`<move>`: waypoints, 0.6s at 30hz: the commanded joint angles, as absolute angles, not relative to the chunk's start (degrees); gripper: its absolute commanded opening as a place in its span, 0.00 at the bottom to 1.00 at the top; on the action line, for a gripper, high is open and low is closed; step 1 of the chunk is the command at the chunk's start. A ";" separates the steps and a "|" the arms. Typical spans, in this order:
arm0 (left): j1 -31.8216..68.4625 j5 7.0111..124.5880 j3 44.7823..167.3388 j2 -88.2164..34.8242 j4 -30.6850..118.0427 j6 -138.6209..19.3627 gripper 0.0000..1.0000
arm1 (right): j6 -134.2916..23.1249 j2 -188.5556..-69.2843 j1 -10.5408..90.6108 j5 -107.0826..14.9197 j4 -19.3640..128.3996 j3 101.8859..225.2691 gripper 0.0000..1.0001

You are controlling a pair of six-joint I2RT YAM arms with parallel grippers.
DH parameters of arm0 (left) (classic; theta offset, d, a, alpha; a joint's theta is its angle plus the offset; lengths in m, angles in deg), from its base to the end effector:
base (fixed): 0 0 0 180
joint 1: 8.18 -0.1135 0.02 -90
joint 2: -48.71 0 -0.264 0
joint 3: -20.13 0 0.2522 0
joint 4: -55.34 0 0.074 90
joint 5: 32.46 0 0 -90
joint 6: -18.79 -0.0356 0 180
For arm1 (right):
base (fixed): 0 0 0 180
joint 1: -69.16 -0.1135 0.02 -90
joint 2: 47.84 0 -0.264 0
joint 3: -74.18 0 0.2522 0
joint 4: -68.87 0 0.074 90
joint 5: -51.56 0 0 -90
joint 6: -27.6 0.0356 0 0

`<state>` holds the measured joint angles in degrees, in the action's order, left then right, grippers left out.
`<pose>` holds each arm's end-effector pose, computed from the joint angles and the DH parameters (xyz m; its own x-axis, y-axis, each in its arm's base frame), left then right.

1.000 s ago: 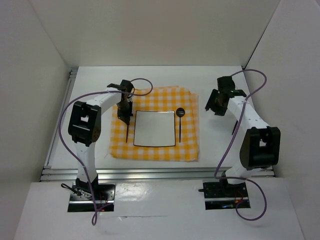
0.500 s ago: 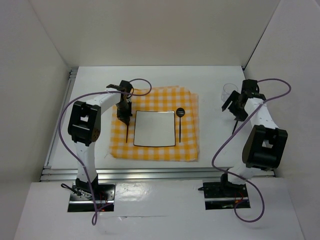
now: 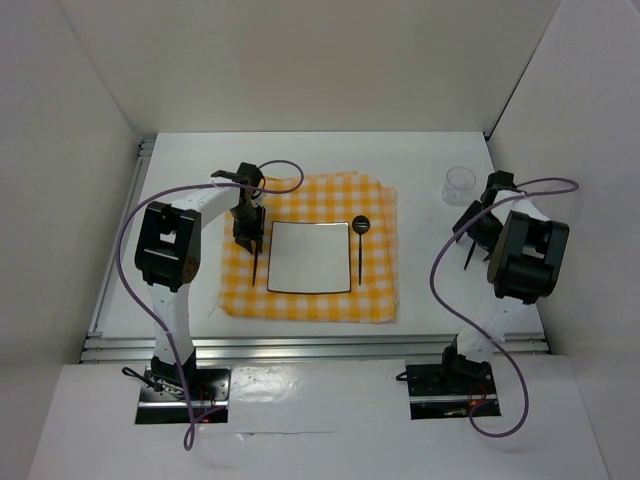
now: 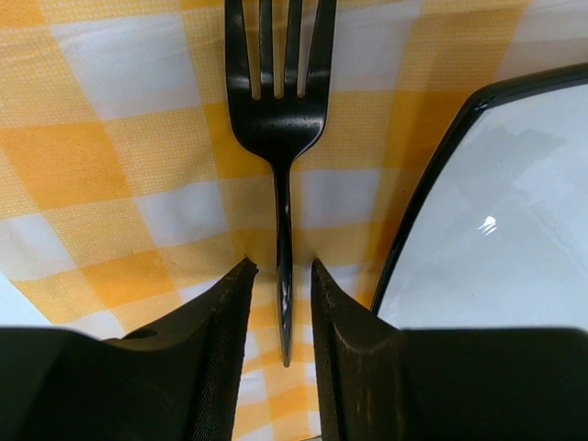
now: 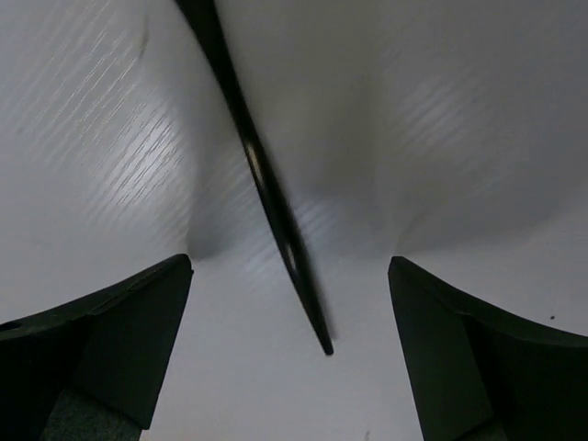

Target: Set the dinner table for one person

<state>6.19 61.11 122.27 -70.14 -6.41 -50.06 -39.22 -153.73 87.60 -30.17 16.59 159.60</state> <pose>0.3974 -0.1041 0.1649 -0.9789 -0.1209 -0.1646 -0.1002 0.9866 -0.1291 0.3408 -0.1190 0.1749 -0.6937 0.6419 -0.3267 0.6816 0.7317 -0.0096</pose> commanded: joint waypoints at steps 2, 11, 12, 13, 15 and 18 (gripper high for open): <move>5.88 62.99 122.05 -68.71 -7.12 -51.61 0.39 | -40.42 -157.95 87.79 -25.09 17.41 164.93 0.94; 5.36 62.37 122.05 -66.35 -6.59 -52.75 0.39 | -43.24 -163.15 87.79 -26.75 18.12 169.15 0.62; 5.36 62.37 122.05 -65.73 -6.59 -52.75 0.39 | -43.24 -163.15 87.79 -26.75 18.11 169.15 0.58; 5.36 62.37 122.05 -65.72 -6.59 -52.75 0.39 | -43.24 -163.15 87.79 -26.75 17.59 168.55 0.50; 5.36 62.89 122.05 -65.20 -7.20 -53.36 0.39 | -42.62 -162.36 87.79 -26.05 17.58 167.40 0.44; 5.36 63.43 122.05 -64.67 -7.82 -53.89 0.40 | -42.62 -159.91 87.79 -26.05 17.58 165.47 0.34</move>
<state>5.71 62.36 122.23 -67.82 -6.48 -52.05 -42.50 -161.92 87.88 -28.07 18.05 167.32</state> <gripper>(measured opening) 0.396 0.362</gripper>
